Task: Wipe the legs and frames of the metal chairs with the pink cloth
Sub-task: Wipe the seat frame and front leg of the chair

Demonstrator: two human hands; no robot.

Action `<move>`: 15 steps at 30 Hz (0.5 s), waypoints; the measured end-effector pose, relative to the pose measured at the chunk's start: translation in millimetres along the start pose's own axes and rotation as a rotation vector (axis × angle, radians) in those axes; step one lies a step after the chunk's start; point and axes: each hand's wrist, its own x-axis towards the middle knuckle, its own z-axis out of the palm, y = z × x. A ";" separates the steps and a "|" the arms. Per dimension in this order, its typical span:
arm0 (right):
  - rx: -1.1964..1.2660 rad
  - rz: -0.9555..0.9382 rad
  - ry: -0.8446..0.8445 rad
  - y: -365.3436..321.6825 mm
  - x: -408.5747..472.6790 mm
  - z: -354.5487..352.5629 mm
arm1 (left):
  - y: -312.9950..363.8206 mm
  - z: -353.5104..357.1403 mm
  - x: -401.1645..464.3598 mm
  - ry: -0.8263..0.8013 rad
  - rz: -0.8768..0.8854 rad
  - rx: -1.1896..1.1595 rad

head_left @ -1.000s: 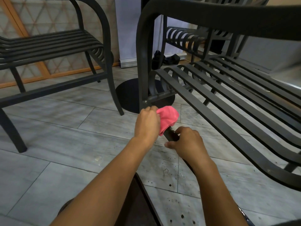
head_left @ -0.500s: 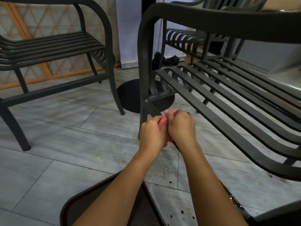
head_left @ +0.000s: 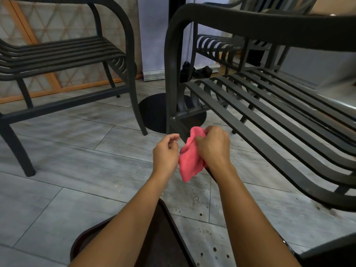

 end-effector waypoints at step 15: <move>-0.121 -0.194 -0.127 -38.3 30.3 16.5 | -15.2 15.4 13.4 -0.088 -0.024 0.067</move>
